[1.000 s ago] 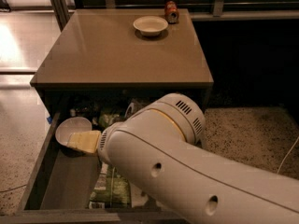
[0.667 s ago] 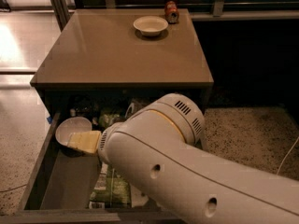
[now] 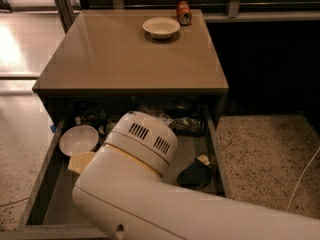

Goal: Pick green jalapeno chip bag from top drawer and place on counter

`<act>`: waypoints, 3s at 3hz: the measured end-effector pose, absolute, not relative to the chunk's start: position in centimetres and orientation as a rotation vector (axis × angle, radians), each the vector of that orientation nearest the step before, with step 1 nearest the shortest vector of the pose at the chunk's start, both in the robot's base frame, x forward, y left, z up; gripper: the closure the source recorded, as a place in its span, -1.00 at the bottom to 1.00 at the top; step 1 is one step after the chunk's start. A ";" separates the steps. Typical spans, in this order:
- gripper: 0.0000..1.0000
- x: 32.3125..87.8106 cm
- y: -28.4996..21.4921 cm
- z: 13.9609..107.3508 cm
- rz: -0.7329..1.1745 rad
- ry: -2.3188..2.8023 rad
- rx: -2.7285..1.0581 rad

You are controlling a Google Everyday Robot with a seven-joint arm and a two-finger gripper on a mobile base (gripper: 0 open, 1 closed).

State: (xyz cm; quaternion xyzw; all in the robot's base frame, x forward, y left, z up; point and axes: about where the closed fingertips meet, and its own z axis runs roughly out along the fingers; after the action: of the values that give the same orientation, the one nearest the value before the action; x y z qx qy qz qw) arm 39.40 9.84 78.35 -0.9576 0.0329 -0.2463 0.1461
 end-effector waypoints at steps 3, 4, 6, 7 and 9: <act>-1.00 40.6 7.5 78.5 -0.795 0.187 -2.767; -1.00 42.1 3.8 76.4 -0.743 0.313 -2.760; -1.00 47.6 -5.3 72.7 -0.658 0.616 -2.759; -1.00 48.6 -6.6 72.1 -0.645 0.668 -2.759; -1.00 49.2 -8.2 73.8 -0.590 0.664 -2.704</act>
Offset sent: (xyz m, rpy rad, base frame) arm 0.0105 -0.0041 0.0053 -0.0185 -0.0459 -0.0403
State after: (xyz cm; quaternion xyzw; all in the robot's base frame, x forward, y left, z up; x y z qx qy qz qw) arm 49.17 -8.16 73.85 -0.9397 0.2308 -0.2050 0.1474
